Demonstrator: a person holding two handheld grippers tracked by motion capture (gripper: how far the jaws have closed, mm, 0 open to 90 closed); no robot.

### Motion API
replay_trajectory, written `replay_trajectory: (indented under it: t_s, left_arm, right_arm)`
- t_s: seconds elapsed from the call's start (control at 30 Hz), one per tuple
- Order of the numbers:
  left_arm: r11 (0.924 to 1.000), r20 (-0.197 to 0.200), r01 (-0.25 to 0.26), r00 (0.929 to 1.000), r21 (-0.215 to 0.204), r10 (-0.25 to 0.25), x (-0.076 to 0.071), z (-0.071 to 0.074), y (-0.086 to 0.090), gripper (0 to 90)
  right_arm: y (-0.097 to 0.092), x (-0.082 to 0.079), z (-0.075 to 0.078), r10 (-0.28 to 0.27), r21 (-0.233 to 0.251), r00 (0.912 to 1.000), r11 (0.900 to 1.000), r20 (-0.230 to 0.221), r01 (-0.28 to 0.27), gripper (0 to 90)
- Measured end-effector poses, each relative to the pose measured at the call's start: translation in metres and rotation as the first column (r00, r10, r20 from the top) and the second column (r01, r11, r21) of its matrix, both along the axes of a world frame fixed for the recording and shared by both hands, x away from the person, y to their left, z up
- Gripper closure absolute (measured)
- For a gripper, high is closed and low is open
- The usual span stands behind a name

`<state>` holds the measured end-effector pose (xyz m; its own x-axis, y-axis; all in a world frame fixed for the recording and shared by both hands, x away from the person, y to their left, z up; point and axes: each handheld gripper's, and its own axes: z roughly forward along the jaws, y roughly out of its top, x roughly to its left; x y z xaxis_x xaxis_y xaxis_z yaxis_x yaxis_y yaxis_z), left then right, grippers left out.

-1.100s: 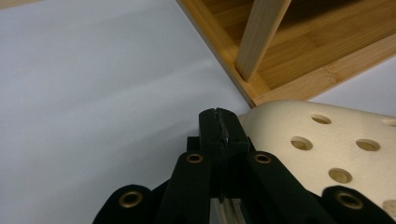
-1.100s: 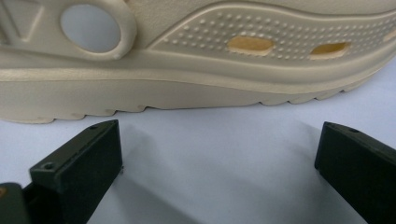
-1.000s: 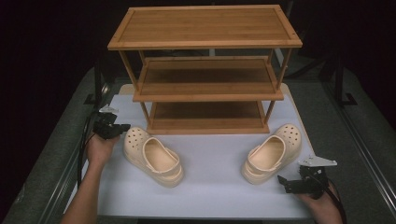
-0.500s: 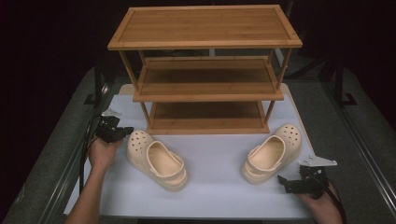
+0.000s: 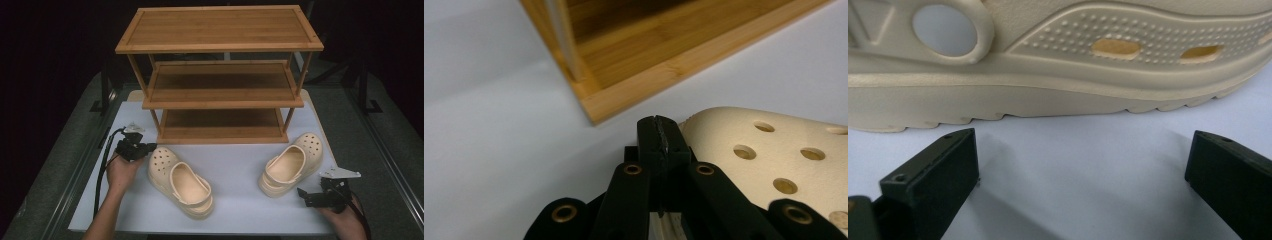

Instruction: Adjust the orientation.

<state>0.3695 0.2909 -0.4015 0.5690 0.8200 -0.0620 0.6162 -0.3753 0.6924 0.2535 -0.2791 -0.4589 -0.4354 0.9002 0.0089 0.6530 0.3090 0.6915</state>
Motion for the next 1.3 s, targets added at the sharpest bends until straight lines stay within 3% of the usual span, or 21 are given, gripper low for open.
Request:
replay_trajectory:
  t_s: [0.1, 0.23, 0.5, 0.8, 0.97, 1.13, 1.3]
  left_arm:
    - [0.9999, 0.006, 0.003, 1.0, -0.014, -0.003, -0.006, -0.002, -0.005, 90.0]
    - [0.9999, 0.011, 0.012, 0.9999, -0.001, -0.012, -0.007, -0.002, -0.006, 90.0]
    - [0.9999, 0.008, 0.012, 0.9999, 0.0, -0.012, -0.007, 0.001, 0.006, 90.0]
    - [0.9994, 0.023, 0.009, 0.9997, -0.034, -0.008, -0.041, 0.01, 0.032, 90.0]
    - [0.9978, 0.022, 0.031, 0.9993, -0.058, -0.03, -0.072, 0.007, 0.043, 90.0]
    - [0.9941, 0.004, 0.064, 0.998, -0.088, -0.064, -0.096, -0.001, 0.04, 90.0]
    - [0.9917, -0.019, 0.105, 0.9941, -0.073, -0.107, -0.105, -0.009, 0.031, 90.0]
  right_arm:
    - [0.0, 0.0, 0.0, 0.0, 0.0, 1.0, 1.0, 0.0, 0.0, 0.3]
    - [0.0, 0.0, 0.0, 0.0, 0.0, 1.0, 1.0, 0.0, 0.0, 0.3]
    - [0.0, 0.0, 0.0, 0.001, 0.0, 1.0, 1.0, 0.001, -0.001, 0.3]
    - [0.0, 0.0, 0.0, 0.001, -0.001, 1.0, 1.0, 0.0, -0.001, 0.3]
    - [0.0, 0.0, 0.0, 0.0, 0.0, 1.0, 1.0, 0.0, 0.0, 0.3]
    - [0.0, 0.0, 0.0, 0.001, -0.001, 1.0, 1.0, 0.0, -0.001, 0.3]
    - [0.0, 0.0, 0.0, -0.001, 0.0, 1.0, 1.0, 0.0, 0.001, 0.3]
